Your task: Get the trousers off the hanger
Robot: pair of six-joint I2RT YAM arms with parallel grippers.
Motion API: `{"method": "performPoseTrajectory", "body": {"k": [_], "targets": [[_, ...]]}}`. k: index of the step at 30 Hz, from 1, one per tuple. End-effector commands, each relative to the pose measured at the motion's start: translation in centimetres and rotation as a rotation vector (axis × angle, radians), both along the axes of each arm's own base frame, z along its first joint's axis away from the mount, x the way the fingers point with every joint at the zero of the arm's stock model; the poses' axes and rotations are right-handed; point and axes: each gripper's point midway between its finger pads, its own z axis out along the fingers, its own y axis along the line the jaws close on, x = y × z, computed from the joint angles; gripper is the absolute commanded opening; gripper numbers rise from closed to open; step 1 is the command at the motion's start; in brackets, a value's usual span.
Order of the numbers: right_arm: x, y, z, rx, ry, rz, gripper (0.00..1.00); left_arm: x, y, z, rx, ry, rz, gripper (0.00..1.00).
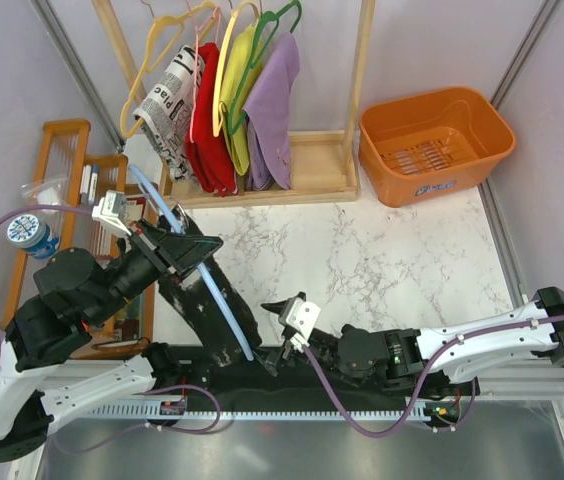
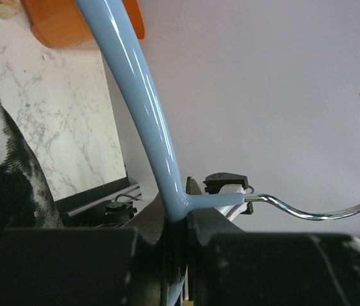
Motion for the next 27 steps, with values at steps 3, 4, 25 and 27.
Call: {"method": "performPoseTrajectory", "body": {"k": [3,4,25,27], "targets": [[0.4,-0.4,2.7,0.117,0.022,-0.035,0.77,-1.4,0.4,7.3,-0.273,-0.104,-0.052,0.02],[0.6,-0.5,2.6,0.117,0.023,-0.043,0.76,-1.4,0.3,7.3,-0.278,-0.103,-0.057,0.02],[3.6,-1.8,5.7,0.329,0.036,-0.245,0.42,-2.3,-0.2,7.7,-0.347,-0.088,-0.120,0.02],[3.6,-1.7,6.1,0.347,0.042,-0.245,0.39,-2.3,-0.3,7.4,-0.344,-0.084,-0.121,0.02]]}}
